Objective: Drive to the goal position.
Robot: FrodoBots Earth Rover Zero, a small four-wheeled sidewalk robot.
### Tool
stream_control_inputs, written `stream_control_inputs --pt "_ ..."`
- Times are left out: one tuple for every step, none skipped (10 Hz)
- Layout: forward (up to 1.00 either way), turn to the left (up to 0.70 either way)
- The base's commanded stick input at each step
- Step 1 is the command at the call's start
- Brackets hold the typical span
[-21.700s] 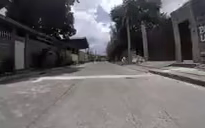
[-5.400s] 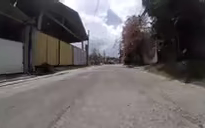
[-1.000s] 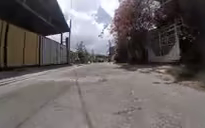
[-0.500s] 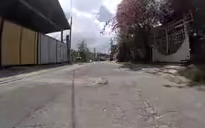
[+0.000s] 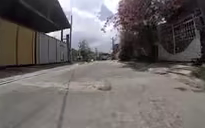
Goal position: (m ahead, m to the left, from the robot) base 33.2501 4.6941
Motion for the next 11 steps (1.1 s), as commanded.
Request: stream_control_inputs --pt "1.00 -0.09" --pt "1.00 -0.38" --pt "1.00 -0.40" --pt "1.00 -0.40" --pt "1.00 -0.27" --pt "1.00 0.00" --pt "1.00 0.00" --pt "1.00 0.00" --pt "1.00 0.00" --pt "1.00 0.00" --pt "1.00 -0.02"
